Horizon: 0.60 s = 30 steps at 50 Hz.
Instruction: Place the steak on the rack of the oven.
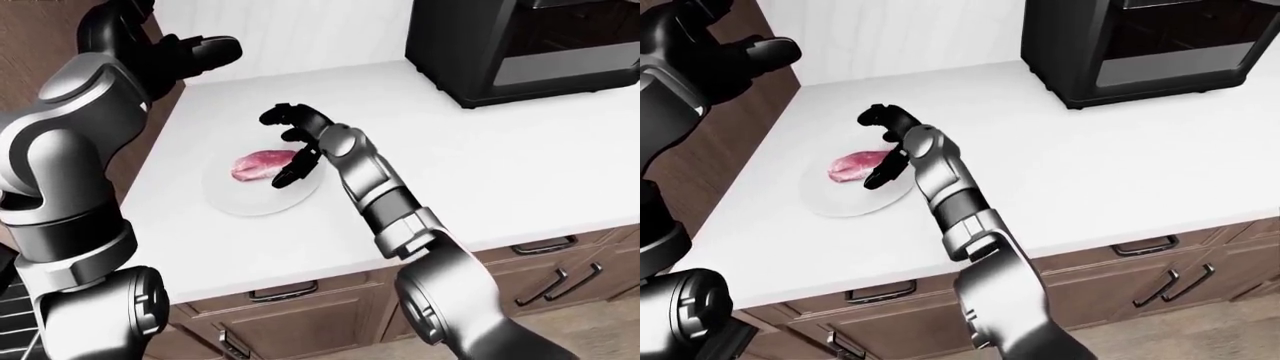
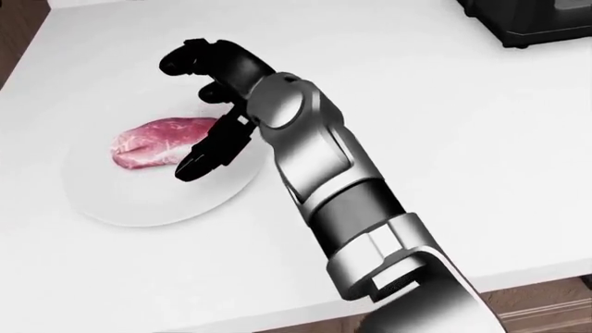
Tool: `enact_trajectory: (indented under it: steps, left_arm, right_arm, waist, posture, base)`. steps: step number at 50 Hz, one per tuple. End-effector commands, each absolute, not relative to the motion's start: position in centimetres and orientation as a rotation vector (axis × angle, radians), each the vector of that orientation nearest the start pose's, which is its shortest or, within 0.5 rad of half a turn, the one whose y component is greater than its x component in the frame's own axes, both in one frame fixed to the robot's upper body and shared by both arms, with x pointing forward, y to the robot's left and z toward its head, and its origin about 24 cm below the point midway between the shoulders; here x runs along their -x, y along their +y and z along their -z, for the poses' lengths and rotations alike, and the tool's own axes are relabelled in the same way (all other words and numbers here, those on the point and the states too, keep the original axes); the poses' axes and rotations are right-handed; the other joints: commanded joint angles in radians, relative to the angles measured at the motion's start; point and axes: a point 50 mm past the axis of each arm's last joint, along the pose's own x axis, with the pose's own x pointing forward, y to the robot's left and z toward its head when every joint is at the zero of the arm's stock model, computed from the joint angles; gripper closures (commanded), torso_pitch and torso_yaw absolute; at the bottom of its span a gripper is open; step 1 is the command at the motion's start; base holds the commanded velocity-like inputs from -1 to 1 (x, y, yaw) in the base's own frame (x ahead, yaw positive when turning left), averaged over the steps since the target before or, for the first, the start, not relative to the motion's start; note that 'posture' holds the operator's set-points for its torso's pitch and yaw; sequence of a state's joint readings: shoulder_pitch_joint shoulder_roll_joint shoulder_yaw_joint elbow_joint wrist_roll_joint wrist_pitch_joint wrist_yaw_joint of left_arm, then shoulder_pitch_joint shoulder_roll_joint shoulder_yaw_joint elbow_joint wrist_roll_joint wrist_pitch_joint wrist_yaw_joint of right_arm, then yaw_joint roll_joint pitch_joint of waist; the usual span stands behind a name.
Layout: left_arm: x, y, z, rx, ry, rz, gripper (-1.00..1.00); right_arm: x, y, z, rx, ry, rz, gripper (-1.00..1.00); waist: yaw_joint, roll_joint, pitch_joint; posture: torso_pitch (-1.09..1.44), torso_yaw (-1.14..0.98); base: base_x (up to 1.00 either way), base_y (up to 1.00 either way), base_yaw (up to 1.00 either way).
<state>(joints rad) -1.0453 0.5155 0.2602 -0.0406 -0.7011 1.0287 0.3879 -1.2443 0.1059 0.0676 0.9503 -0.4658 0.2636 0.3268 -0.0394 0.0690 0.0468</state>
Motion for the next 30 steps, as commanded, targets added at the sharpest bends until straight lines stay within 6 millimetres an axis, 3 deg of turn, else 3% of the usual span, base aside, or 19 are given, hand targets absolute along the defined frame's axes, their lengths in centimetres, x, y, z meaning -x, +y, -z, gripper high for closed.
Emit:
enact_trajectory:
  steps: [1, 14, 16, 17, 30]
  left_arm:
    - [-32.5, 20.7, -33.7, 0.171, -0.190, -0.083, -1.00]
    - [-32.6, 20.7, -33.7, 0.174, -0.190, -0.084, -1.00]
    - [-32.5, 20.7, -33.7, 0.175, -0.189, -0.083, -1.00]
    - [-32.5, 20.6, -33.7, 0.174, -0.189, -0.082, -1.00]
    - [-32.5, 20.7, -33.7, 0.175, -0.188, -0.082, -1.00]
  right_arm:
    - [-39.6, 1.1, -22.3, 0.671, -0.103, -0.556, -0.51]
    - [-39.7, 1.4, -22.1, 0.693, -0.125, -0.544, -0.46]
    - [-39.7, 1.5, -21.8, 0.690, -0.125, -0.546, -0.39]
    - [-39.7, 1.5, -21.7, 0.693, -0.125, -0.547, -0.25]
    - [-39.5, 1.8, -20.8, 0.807, -0.166, -0.524, -0.25]
  waist:
    - [0.000, 0.006, -0.031]
    - [0.001, 0.006, -0.031]
    - [0.001, 0.006, -0.031]
    - [0.001, 0.006, -0.031]
    - [0.002, 0.006, -0.032]
  posture:
    - [0.00, 0.00]
    - [0.00, 0.00]
    - [0.00, 0.00]
    - [0.00, 0.00]
    - [0.00, 0.00]
  base:
    - [0.00, 0.00, 0.00]
    - [0.00, 0.00, 0.00]
    - [0.00, 0.00, 0.00]
    - [0.00, 0.00, 0.00]
    - [0.00, 0.00, 0.00]
